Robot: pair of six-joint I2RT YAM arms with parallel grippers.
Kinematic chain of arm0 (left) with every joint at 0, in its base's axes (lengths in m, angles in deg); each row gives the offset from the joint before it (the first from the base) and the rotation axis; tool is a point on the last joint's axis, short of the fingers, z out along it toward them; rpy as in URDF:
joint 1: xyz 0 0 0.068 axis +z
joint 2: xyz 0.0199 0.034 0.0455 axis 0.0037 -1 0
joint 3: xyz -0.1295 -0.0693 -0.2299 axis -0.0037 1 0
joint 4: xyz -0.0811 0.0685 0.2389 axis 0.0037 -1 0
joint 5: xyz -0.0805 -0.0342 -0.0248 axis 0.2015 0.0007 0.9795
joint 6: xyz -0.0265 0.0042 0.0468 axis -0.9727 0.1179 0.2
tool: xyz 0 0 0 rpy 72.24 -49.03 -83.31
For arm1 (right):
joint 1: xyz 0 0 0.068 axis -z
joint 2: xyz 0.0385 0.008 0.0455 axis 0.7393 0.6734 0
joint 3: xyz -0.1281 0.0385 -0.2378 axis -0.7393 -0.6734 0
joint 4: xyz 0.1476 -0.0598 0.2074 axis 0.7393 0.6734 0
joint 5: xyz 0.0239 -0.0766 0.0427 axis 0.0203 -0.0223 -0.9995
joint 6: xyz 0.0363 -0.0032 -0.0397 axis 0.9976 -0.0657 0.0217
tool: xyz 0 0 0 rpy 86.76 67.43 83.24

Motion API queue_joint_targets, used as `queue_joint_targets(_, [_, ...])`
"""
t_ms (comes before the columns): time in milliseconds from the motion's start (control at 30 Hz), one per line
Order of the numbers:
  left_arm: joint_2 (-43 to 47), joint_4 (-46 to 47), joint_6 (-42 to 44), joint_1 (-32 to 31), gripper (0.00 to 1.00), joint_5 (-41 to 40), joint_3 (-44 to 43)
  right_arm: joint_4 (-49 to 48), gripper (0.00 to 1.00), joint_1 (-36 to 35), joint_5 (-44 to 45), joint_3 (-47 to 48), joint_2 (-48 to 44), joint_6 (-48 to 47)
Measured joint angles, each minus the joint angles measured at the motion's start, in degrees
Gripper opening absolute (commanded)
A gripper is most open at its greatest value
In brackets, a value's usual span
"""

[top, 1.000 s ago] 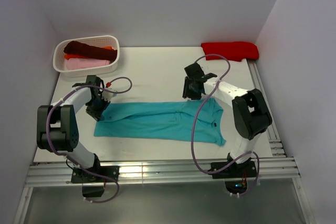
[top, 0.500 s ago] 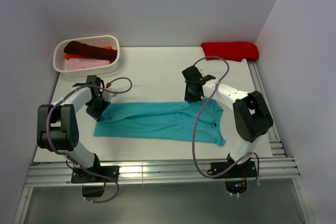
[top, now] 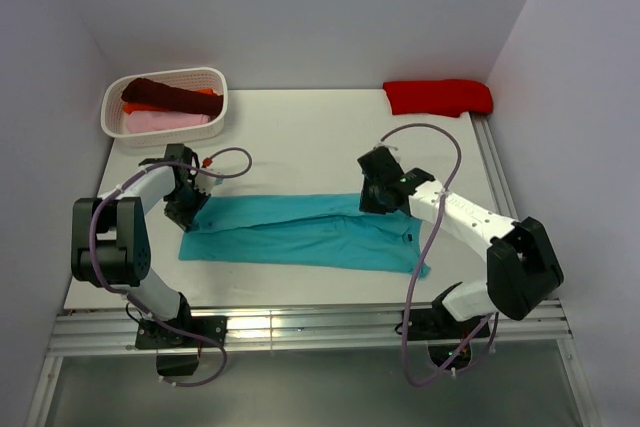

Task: Roll the t-shirts
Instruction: Fold the tshirt

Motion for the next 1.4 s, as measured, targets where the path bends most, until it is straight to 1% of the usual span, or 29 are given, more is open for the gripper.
queue_joint_targets(100, [0.0,0.0,-0.1,0.4,0.00,0.0,-0.1,0.0,0.00,-1.1,0.0,-2.5,-1.6,1.2])
queue_joint_targets(333, [0.0,0.0,-0.6,2.0,0.00,-0.2,-2.3,-0.9,0.00,-3.5,-0.3,-5.1,-1.7,3.0])
queue_joint_targets(800, [0.0,0.1,-0.7,2.5,0.00,-0.4,-2.6,-4.2,0.00,-7.2,-1.8,-6.0,2.7,4.3])
queue_joint_targets(1067, [0.0,0.6,-1.0,2.5,0.00,-0.4,-2.5,-4.2,0.02,-9.2,-2.0,-5.8,5.2,4.3])
queue_joint_targets(1400, [0.0,0.9,-1.1,2.5,0.00,-0.4,-2.5,-3.8,0.02,-11.5,-1.9,-5.4,6.0,4.9])
